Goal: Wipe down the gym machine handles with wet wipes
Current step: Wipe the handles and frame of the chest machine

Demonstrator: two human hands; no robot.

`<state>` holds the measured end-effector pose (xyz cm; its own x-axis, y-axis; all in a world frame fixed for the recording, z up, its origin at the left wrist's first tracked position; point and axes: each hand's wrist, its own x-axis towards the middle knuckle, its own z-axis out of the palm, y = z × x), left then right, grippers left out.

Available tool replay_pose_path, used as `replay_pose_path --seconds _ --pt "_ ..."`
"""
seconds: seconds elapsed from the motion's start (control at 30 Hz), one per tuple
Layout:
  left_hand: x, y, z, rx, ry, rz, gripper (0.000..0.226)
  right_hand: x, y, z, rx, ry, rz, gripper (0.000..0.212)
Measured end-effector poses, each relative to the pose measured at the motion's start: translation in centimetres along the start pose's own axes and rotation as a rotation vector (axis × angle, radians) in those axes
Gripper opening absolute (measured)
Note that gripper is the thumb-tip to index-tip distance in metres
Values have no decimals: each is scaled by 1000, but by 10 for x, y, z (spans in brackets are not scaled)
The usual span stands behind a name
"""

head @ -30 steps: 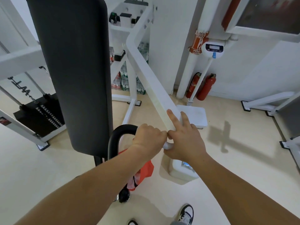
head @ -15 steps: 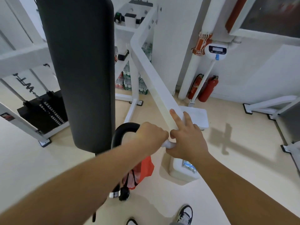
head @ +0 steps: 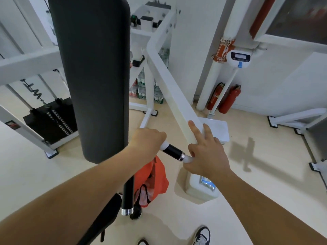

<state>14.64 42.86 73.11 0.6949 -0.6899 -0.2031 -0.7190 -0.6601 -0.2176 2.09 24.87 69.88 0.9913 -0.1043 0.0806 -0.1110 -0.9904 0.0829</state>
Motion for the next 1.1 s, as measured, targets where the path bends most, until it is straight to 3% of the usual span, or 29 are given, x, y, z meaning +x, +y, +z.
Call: replay_pose_path --seconds 0.1,0.17,0.23,0.37,0.47,0.57,0.7,0.77,0.83,0.93,1.0,1.1 --pt "10 -30 -10 -399 -273 -16 22 1 3 4 26 34 -25 28" --pt "12 -36 -10 -515 -327 -43 22 3 3 6 24 35 -29 30" --pt "9 -30 -8 -474 -247 -108 28 4 4 6 11 18 -26 31" --pt "-18 -6 9 -196 92 -232 31 1 1 2 6 -22 2 34" --pt "-26 -1 14 -155 145 -267 36 0 -2 -4 -14 -73 24 35" --pt "-13 -14 7 -325 2 -254 34 0 -4 -9 -19 -116 27 36" --pt "3 -46 -14 -883 -462 -207 32 3 -4 -10 -16 -125 26 38" --pt "5 -50 -15 -998 -559 -215 32 2 -4 -8 -23 -115 29 38" --pt "2 -39 -12 -762 -415 -226 29 2 -2 -6 -29 -91 31 37" --pt "-18 -15 3 -317 -28 -282 30 2 -3 -3 -6 -53 21 34" --pt "-21 -8 9 -158 57 -244 26 2 -2 1 -11 -40 23 33" --pt "-9 8 6 48 111 -29 19 3 -1 2 -6 -17 5 32"
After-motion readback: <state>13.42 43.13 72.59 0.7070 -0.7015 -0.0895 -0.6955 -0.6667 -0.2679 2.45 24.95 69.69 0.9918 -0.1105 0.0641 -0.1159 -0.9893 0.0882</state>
